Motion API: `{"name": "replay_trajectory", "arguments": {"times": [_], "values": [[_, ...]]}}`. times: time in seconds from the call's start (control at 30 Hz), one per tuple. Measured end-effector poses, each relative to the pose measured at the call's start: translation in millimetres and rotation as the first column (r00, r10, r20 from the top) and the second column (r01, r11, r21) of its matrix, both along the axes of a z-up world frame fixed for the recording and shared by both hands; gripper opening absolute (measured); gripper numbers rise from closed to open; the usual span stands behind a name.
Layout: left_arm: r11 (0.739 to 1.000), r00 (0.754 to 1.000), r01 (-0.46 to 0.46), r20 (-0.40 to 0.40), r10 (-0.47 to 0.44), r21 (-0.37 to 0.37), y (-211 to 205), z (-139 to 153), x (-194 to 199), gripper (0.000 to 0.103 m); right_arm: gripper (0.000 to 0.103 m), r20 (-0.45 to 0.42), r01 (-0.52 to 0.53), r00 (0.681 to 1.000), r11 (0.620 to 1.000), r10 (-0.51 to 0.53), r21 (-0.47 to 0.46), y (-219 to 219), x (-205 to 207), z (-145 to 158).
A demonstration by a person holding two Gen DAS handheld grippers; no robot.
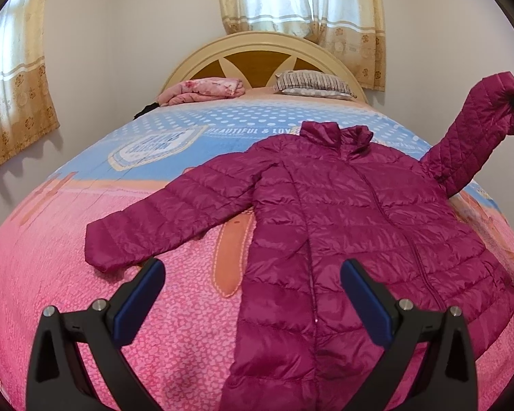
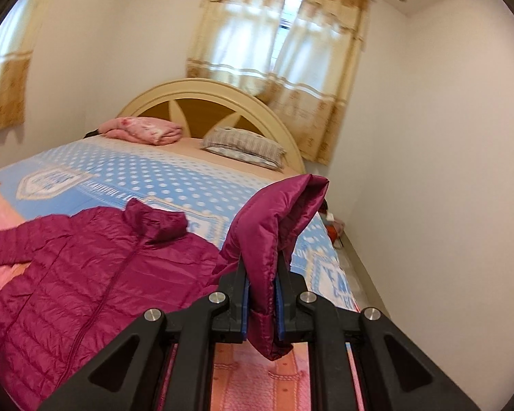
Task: Fold large clothes
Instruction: 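Carry the sleeve across the jacket body and open the right tool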
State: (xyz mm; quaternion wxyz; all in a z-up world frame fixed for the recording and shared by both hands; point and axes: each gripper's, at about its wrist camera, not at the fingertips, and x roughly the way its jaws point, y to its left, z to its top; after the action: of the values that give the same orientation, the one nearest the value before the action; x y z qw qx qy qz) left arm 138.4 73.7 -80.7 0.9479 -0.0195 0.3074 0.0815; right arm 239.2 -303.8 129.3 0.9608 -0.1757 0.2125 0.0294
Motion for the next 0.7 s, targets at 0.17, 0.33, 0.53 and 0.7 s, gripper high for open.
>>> {"name": "replay_trajectory", "arguments": {"times": [0.17,0.33,0.53,0.7], "values": [[1.000,1.000,-0.011,-0.002,0.011,-0.004,8,-2,-1,0.103,0.011,-0.015,-0.060,0.998,0.998,0.060,-0.017,27,3,-11],[1.000,1.000,-0.021,-0.004,0.021,-0.001,14,-3,0,0.103,0.011,-0.029,-0.118,0.993,0.992,0.116,-0.051,50,4,-24],[0.999,0.999,-0.034,-0.005,0.034,-0.003,21,-4,3,0.103,0.011,-0.060,-0.157,0.986,0.986,0.155,-0.047,65,4,-41],[0.999,1.000,-0.031,-0.003,0.031,0.009,21,-2,9,0.103,0.011,-0.095,-0.205,0.975,0.978,0.200,-0.048,84,3,-62]]}}
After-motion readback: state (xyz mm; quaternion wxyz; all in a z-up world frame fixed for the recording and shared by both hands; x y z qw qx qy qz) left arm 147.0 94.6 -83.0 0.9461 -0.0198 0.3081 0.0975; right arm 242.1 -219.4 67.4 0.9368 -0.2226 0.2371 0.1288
